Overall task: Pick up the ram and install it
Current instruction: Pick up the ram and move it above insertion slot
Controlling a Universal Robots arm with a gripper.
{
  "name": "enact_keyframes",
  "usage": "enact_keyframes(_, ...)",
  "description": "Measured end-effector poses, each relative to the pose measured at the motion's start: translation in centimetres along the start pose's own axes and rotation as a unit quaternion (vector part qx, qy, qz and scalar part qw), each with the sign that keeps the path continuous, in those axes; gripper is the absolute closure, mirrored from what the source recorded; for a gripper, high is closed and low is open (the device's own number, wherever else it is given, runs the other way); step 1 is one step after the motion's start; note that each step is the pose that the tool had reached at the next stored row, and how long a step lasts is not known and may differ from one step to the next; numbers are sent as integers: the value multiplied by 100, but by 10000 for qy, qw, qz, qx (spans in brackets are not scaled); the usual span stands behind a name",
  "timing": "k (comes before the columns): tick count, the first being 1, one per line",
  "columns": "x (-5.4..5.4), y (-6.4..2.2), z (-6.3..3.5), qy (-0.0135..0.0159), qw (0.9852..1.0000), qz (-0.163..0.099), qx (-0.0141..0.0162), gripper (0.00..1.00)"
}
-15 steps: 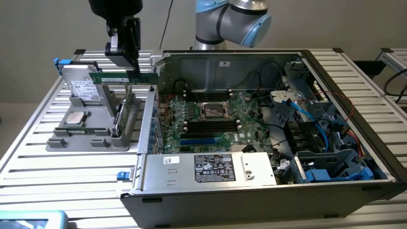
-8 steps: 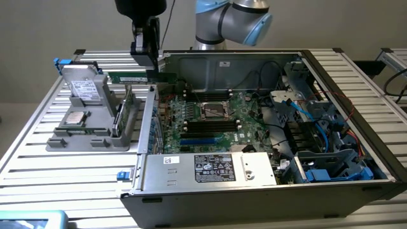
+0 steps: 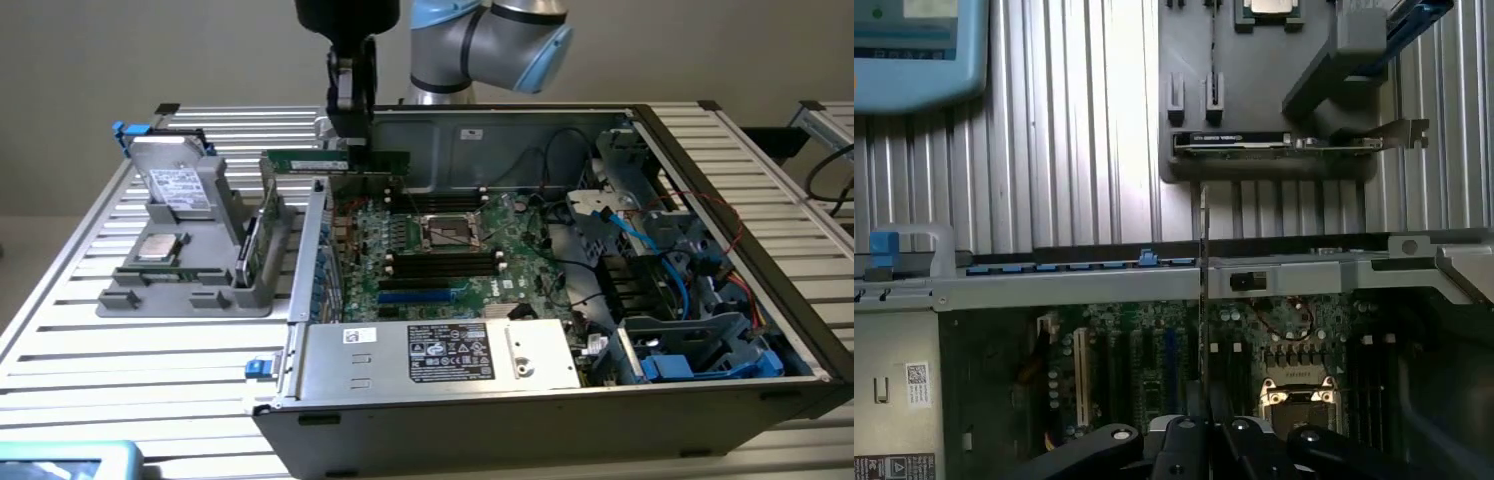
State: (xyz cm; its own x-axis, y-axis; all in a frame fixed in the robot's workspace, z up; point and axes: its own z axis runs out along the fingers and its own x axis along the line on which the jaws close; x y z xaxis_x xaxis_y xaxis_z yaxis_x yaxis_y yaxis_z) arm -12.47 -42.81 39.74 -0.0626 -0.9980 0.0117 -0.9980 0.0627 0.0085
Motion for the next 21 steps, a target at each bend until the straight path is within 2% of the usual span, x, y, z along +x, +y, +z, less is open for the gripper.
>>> enact_keyframes(12,-86,-535,34,0,10000,-4,0,88)
enact_keyframes(17,-161,-691,84,0,10000,-9,0,88)
enact_keyframes(21,-240,-782,131,0,10000,-17,0,88)
